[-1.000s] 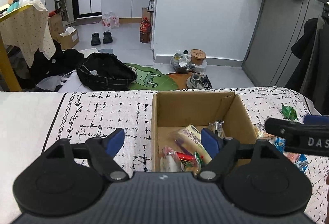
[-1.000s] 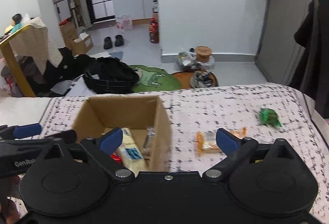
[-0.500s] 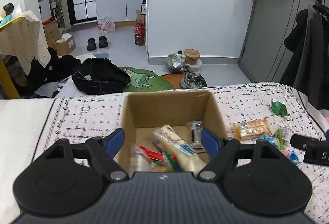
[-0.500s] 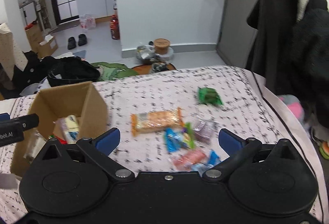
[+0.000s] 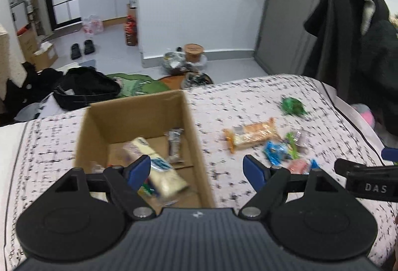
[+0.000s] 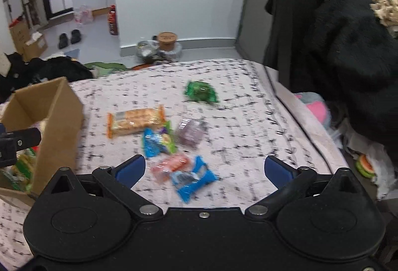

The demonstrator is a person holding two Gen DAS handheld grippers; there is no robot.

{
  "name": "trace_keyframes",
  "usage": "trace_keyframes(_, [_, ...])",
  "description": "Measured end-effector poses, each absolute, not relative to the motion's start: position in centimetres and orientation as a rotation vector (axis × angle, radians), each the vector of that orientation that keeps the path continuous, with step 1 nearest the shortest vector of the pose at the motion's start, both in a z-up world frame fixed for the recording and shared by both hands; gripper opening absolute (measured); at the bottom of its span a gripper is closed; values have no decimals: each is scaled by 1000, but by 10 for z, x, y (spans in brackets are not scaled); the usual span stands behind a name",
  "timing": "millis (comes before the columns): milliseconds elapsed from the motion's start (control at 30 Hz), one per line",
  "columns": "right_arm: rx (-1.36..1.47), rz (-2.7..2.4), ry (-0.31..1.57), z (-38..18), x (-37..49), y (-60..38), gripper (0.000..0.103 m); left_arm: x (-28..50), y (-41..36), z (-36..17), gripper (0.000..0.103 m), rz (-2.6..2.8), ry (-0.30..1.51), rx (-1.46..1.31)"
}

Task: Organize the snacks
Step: 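Move both tools back over the snack pile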

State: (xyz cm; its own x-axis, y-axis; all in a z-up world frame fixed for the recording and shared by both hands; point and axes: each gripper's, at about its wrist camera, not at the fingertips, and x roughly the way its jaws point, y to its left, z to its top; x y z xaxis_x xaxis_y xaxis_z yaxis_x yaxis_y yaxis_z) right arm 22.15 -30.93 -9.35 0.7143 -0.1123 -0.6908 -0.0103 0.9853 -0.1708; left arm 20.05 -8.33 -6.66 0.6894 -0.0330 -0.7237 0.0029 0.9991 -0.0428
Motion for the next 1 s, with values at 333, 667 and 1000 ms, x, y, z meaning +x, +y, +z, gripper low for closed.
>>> trace_keyframes(333, [-96,-45,796,-102,219,-337,103,207,-123,-75,80,-99,835,14])
trace_keyframes(667, [-2,-32,822,-112,226,-357,103,223,-151,-83,80,-171,840,27])
trace_keyframes(1000, [125,-12,908,-140,252,-367,88,239,-166,-100,77,-186,881,32])
